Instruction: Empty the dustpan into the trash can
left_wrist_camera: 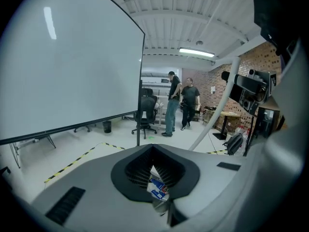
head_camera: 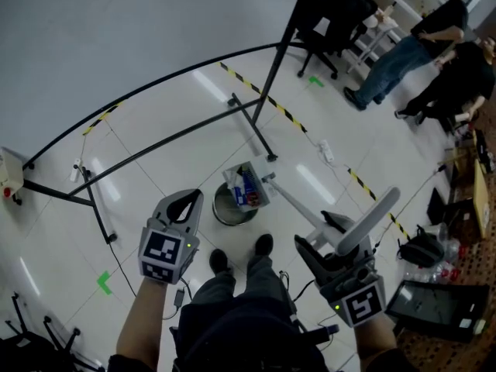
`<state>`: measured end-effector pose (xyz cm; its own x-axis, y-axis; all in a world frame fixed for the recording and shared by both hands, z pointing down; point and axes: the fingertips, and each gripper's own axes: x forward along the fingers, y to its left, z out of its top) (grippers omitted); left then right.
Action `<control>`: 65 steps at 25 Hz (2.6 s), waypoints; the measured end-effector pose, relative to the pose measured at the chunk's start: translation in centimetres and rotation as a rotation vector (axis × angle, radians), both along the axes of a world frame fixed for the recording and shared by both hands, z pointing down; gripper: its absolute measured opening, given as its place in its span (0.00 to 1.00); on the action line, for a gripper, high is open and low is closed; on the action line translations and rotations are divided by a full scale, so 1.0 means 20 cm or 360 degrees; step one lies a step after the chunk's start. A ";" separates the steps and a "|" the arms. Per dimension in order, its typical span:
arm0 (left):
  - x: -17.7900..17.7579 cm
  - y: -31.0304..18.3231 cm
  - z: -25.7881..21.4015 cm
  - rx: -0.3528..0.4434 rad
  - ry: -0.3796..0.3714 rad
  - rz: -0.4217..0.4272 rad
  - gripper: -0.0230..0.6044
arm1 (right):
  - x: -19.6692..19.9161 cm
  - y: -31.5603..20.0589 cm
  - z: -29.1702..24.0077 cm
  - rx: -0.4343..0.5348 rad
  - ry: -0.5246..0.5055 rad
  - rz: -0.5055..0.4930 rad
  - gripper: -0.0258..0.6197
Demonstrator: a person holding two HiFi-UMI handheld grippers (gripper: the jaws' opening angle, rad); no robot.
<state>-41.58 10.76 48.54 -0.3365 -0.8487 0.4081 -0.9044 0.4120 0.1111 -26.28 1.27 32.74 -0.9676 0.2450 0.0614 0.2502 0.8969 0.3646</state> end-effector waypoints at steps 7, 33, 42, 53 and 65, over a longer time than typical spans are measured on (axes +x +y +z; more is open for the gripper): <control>0.15 0.01 -0.01 -0.0010 -0.0012 0.0029 0.03 | 0.16 0.12 0.05 0.0072 0.0019 -0.0034 0.40; 0.85 0.12 -0.14 -0.0059 -0.0173 -0.0121 0.03 | 0.82 0.27 0.37 0.0402 0.0030 -0.0236 0.41; 0.90 0.16 -0.09 -0.0074 -0.0151 -0.0144 0.03 | 0.89 0.29 0.42 0.0511 0.0029 -0.0274 0.41; 0.82 0.14 -0.03 -0.0104 -0.0096 -0.0115 0.03 | 0.83 0.39 0.50 0.0522 0.0088 -0.0362 0.41; 0.90 0.01 -0.09 -0.0039 -0.0201 -0.0084 0.03 | 0.89 0.35 0.48 0.0522 0.0058 -0.0375 0.41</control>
<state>-23.50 10.88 46.77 -0.4302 -0.8187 0.3804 -0.8876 0.4605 -0.0128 -8.40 8.27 42.32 -0.8830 0.4217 0.2061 0.4531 0.6512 0.6088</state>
